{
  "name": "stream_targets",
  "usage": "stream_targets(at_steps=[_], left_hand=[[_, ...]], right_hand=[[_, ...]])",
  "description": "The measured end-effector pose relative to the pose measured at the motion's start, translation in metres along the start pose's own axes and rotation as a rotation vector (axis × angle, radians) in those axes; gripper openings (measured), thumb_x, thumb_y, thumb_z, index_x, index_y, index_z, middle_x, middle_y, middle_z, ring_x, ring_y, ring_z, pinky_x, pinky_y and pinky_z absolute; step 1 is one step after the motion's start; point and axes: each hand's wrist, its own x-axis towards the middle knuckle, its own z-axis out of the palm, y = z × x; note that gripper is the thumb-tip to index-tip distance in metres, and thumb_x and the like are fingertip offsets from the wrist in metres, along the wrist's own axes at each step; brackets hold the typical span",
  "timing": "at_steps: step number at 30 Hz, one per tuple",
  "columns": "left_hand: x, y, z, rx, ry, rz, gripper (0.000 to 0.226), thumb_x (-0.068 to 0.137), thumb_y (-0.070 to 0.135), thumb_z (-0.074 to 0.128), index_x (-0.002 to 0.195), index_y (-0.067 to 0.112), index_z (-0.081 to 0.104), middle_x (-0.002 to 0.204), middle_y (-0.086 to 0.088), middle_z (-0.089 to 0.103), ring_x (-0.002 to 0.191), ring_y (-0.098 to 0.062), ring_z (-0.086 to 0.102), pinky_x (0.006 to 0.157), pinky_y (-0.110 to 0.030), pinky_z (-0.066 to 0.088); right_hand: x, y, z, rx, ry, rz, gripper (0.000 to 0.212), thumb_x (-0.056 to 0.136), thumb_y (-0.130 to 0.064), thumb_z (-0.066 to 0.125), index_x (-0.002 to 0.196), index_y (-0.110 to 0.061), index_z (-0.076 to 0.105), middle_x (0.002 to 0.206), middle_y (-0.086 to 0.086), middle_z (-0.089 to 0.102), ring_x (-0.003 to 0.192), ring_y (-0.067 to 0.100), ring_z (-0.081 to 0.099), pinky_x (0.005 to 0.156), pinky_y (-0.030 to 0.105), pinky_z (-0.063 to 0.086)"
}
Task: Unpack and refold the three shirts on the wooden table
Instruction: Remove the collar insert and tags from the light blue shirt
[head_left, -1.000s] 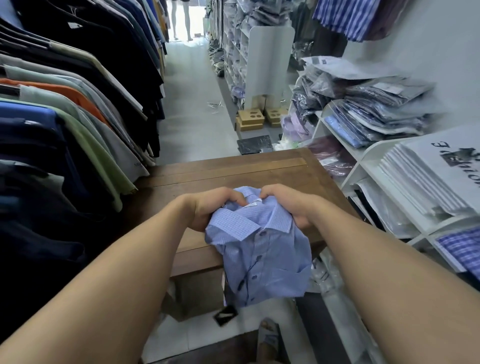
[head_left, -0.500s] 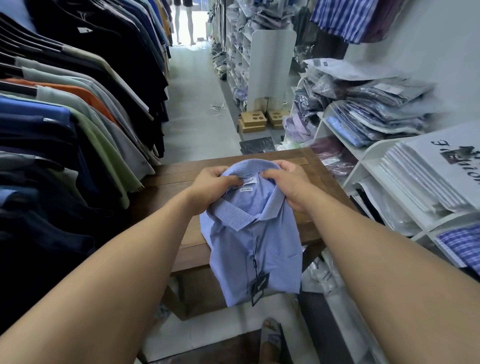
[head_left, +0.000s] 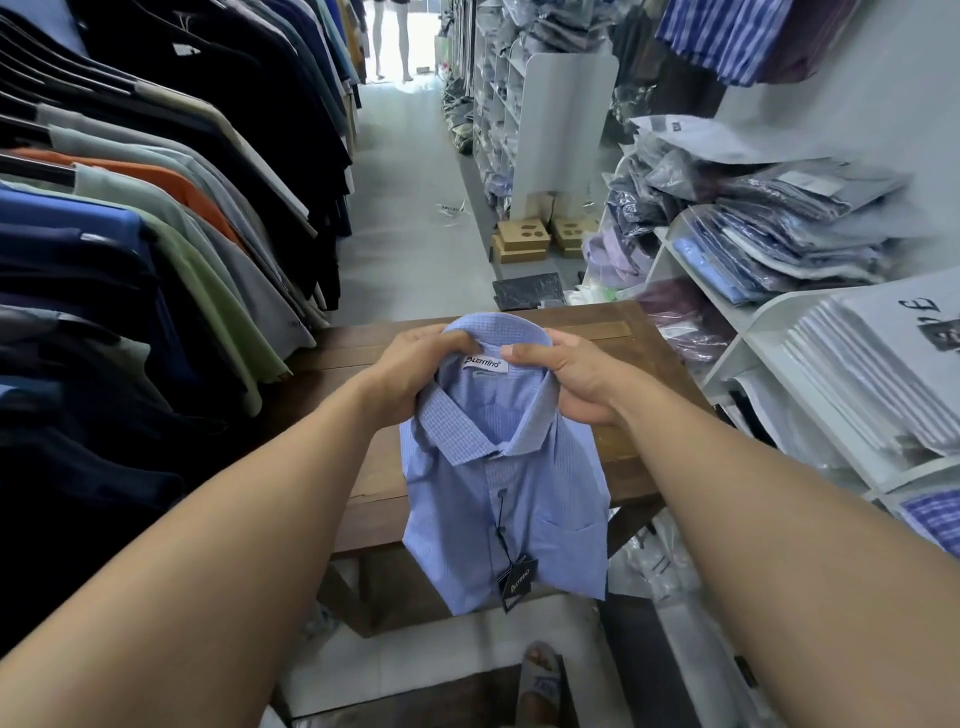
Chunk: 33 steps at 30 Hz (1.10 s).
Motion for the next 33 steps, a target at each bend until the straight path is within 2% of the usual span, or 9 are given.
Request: stream_targets(at_steps=[3, 7, 11, 15, 18, 21, 23, 28, 33], left_hand=[[0.006, 0.012, 0.006, -0.025, -0.001, -0.025, 0.061, 0.059, 0.024, 0.077, 0.112, -0.005, 0.066, 0.112, -0.027, 0.071, 0.093, -0.036, 0.07, 0.092, -0.05, 0.056], [0.015, 0.024, 0.011, -0.084, -0.043, -0.04, 0.082, 0.055, 0.027, 0.076, 0.127, -0.008, 0.059, 0.117, -0.027, 0.068, 0.102, -0.039, 0.068, 0.1, -0.049, 0.051], [0.024, 0.033, 0.009, -0.109, -0.12, -0.016, 0.065, 0.078, 0.022, 0.065, 0.136, -0.005, 0.054, 0.133, -0.028, 0.06, 0.121, -0.043, 0.061, 0.11, -0.053, 0.044], [0.034, 0.043, 0.007, -0.162, -0.102, 0.038, 0.049, 0.09, 0.016, 0.061, 0.135, 0.0, 0.054, 0.125, -0.025, 0.065, 0.107, -0.035, 0.065, 0.098, -0.048, 0.053], [0.045, 0.051, 0.006, -0.168, -0.044, 0.063, 0.042, 0.092, 0.013, 0.061, 0.132, 0.003, 0.055, 0.114, -0.02, 0.068, 0.1, -0.032, 0.068, 0.089, -0.043, 0.057], [0.059, 0.056, 0.004, -0.181, 0.039, 0.072, 0.04, 0.081, 0.018, 0.07, 0.12, 0.012, 0.059, 0.105, -0.016, 0.069, 0.093, -0.029, 0.068, 0.091, -0.045, 0.055], [0.069, 0.058, 0.001, -0.18, 0.104, 0.075, 0.043, 0.074, 0.021, 0.072, 0.114, 0.012, 0.061, 0.102, -0.016, 0.069, 0.093, -0.029, 0.067, 0.093, -0.046, 0.053], [0.091, 0.059, -0.006, -0.207, 0.203, 0.023, 0.078, 0.059, 0.032, 0.078, 0.126, -0.003, 0.06, 0.125, -0.028, 0.065, 0.098, -0.032, 0.066, 0.105, -0.056, 0.045], [0.097, 0.063, 0.002, -0.183, 0.166, -0.007, 0.07, 0.072, 0.03, 0.071, 0.128, -0.01, 0.06, 0.117, -0.027, 0.067, 0.098, -0.034, 0.065, 0.096, -0.044, 0.051]], right_hand=[[0.008, -0.009, -0.002, 0.024, -0.029, -0.007, 0.057, 0.083, -0.004, 0.078, 0.136, -0.003, 0.056, 0.129, 0.024, 0.065, 0.117, 0.04, 0.065, 0.101, 0.055, 0.051], [0.022, -0.024, -0.007, 0.022, -0.071, -0.017, 0.058, 0.085, -0.01, 0.075, 0.138, 0.001, 0.054, 0.133, 0.026, 0.061, 0.122, 0.042, 0.061, 0.1, 0.053, 0.052], [0.038, -0.04, -0.014, 0.0, -0.14, -0.036, 0.069, 0.082, -0.018, 0.08, 0.142, -0.003, 0.049, 0.136, 0.025, 0.059, 0.125, 0.041, 0.059, 0.105, 0.057, 0.047], [0.053, -0.055, -0.01, -0.145, 0.088, -0.176, 0.059, 0.078, -0.028, 0.083, 0.128, -0.02, 0.052, 0.117, 0.013, 0.067, 0.103, 0.027, 0.07, 0.083, 0.04, 0.059], [0.068, -0.059, -0.011, -0.541, 0.294, -0.488, 0.044, 0.075, -0.047, 0.077, 0.11, -0.035, 0.053, 0.118, 0.001, 0.057, 0.108, 0.019, 0.061, 0.089, 0.034, 0.052], [0.079, -0.065, -0.013, -0.86, 0.393, -0.877, 0.03, 0.079, -0.04, 0.065, 0.104, -0.025, 0.06, 0.112, 0.0, 0.052, 0.107, 0.02, 0.051, 0.095, 0.034, 0.044], [0.085, -0.072, -0.013, -0.968, 0.372, -1.013, 0.029, 0.076, -0.04, 0.061, 0.095, -0.02, 0.067, 0.104, 0.002, 0.053, 0.103, 0.025, 0.049, 0.093, 0.039, 0.044], [0.102, -0.08, -0.023, -1.272, 0.161, -0.885, 0.045, 0.073, -0.058, 0.057, 0.106, -0.033, 0.075, 0.106, -0.007, 0.045, 0.106, 0.024, 0.043, 0.099, 0.042, 0.041], [0.119, -0.082, -0.027, -1.242, 0.159, -0.929, 0.018, 0.08, -0.045, 0.07, 0.091, -0.033, 0.078, 0.098, -0.009, 0.046, 0.102, 0.028, 0.044, 0.098, 0.048, 0.04]])
